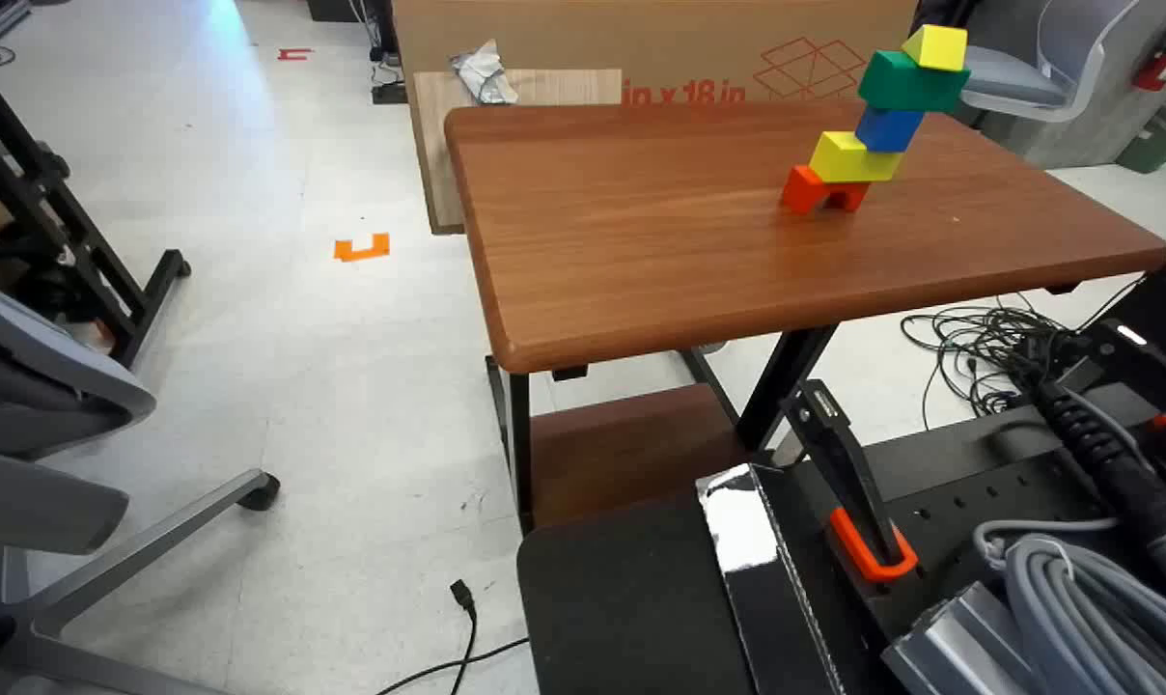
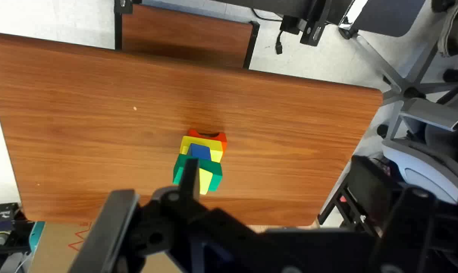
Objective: Put the yellow block on the table
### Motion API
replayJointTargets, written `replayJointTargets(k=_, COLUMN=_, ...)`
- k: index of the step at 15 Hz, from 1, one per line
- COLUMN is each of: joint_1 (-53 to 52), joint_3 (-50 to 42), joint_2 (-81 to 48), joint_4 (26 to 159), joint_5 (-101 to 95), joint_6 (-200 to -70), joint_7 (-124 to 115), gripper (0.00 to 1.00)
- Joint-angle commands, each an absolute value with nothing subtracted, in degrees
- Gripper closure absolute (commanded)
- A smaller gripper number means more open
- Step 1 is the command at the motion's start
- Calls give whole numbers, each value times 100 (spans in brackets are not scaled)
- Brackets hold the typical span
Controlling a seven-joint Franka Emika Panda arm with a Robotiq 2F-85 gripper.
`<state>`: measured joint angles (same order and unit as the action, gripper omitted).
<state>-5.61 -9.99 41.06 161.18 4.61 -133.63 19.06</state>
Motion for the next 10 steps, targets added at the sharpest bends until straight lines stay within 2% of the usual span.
replayJointTargets(k=1, joint_1=-530, joint_3=-964, joint_2=4096, joint_4=16142, joint_5=490, joint_6=-13344, joint_7=1925, gripper=0)
replayJointTargets(k=10, joint_1=-529, joint_3=-963, joint_2=4074, joint_4=16201, joint_5=491, joint_6=-13344, joint_7=1925, gripper=0)
